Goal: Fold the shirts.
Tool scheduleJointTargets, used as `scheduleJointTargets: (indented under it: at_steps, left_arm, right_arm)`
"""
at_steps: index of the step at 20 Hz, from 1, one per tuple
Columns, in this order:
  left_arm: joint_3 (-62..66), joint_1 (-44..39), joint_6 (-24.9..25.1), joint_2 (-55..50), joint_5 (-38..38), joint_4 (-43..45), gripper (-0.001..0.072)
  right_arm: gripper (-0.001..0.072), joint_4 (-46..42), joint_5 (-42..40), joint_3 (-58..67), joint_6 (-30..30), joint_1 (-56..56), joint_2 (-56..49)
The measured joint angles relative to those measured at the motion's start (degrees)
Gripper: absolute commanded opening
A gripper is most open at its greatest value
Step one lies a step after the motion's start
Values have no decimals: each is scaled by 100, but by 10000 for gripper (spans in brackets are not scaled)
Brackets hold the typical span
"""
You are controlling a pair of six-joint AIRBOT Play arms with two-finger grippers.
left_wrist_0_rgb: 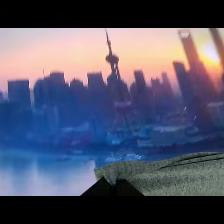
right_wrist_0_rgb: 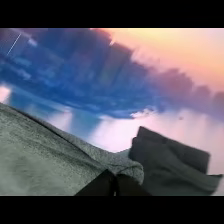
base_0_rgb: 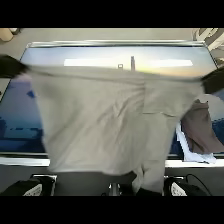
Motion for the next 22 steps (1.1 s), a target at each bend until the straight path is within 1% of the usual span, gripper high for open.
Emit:
scheduleJointTargets:
  at_steps: [3, 6, 8, 11, 13, 14, 17, 19, 20, 21, 22]
  left_arm:
    - [-382, 2, 39, -999, 291, 15, 26]
    - [-382, 2, 55, -1915, 610, 9, 26]
    - [-297, 7, 59, -2369, 822, 7, 26]
    - [-168, 4, 61, -2782, 1093, -15, 26]
    - [-120, 9, 129, -2894, 1051, -17, 27]
    - [-109, 17, 199, -2929, 901, -26, 26]
    - [-188, 28, 328, -3021, 184, -35, 27]
    - [-409, 20, 365, -3064, -125, -37, 32]
    - [-533, 11, 378, -3077, -210, -44, 124]
    - [-649, 9, 385, -3104, -286, -37, 365]
    - [-734, 11, 387, -3134, -341, -4, 552]
  right_arm:
    - [18, 557, -133, -31, 22, -2, -1303]
    - [18, 1139, -581, -39, 24, -2, -2286]
    - [18, 1366, -979, -39, 13, 0, -2699]
    - [19, 1550, -1390, -42, -17, 0, -3027]
    - [19, 1567, -1272, -39, -94, -4, -3082]
    - [19, 1497, -1051, -39, -127, -7, -3082]
    - [19, 1082, -212, -149, -70, 4, -3086]
    - [25, 817, 144, -409, 81, 4, -3086]
    - [173, 748, 212, -568, 144, 20, -3086]
    - [401, 660, 232, -719, 208, 46, -3086]
    - [451, 667, 223, -817, 275, 68, -3086]
